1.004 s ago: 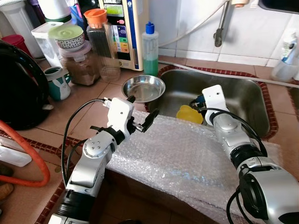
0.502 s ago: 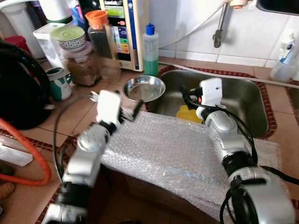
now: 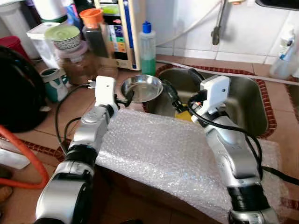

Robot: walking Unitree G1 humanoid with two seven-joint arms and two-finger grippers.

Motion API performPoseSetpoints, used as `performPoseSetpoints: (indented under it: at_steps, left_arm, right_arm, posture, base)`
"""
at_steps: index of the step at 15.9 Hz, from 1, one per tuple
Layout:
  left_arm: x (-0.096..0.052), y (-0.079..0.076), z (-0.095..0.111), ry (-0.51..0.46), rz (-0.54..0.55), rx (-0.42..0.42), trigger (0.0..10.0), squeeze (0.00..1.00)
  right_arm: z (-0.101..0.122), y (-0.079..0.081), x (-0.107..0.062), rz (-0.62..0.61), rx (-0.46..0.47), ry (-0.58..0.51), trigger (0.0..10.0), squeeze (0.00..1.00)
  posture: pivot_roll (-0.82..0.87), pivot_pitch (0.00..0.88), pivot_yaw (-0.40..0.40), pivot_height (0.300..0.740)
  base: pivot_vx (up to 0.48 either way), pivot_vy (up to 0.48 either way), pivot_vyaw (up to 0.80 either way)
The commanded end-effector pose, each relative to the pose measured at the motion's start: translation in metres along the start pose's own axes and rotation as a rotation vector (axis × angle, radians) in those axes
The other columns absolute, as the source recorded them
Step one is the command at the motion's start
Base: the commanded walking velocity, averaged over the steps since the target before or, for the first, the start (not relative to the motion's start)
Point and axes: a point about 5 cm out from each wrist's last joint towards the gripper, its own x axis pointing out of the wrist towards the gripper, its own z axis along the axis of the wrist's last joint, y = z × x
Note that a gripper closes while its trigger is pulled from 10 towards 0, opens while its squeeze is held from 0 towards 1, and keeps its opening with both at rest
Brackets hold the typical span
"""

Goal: Kitchen organization

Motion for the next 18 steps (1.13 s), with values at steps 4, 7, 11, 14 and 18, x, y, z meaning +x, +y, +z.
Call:
performPoseSetpoints:
  at_steps: [4,7,11,14,18]
  left_arm:
    - [0.008,0.005,-0.008,0.135,0.045,-0.066,10.0,0.00]
    - [0.009,0.008,-0.008,0.152,0.076,-0.113,10.0,0.00]
    - [0.003,0.022,-0.021,0.218,0.164,-0.212,3.1,0.00]
    - [0.002,0.027,-0.023,0.225,0.182,-0.208,0.0,0.00]
    - [-0.001,0.040,-0.019,0.213,0.226,-0.195,0.0,0.00]
  right_arm:
    - [0.015,0.019,-0.019,0.108,0.015,0.054,10.0,0.66]
    - [0.014,0.022,-0.025,0.128,-0.008,0.086,10.0,0.62]
    - [0.015,0.025,-0.027,0.128,-0.014,0.109,10.0,0.62]
    - [0.015,0.025,-0.027,0.132,-0.016,0.120,10.0,0.62]
    - [0.014,0.024,-0.024,0.132,-0.021,0.123,10.0,0.62]
  posture:
    - [-0.11,0.102,0.160,0.740]
    - [-0.12,0.101,0.166,0.740]
    - [-0.12,0.096,0.176,0.740]
    - [-0.11,0.093,0.174,0.740]
    - [-0.09,0.084,0.168,0.740]
  base:
    - [0.000,0.000,0.00]
    - [0.000,0.000,0.00]
    - [0.000,0.000,0.00]
    - [0.000,0.000,0.00]
    - [0.000,0.000,0.00]
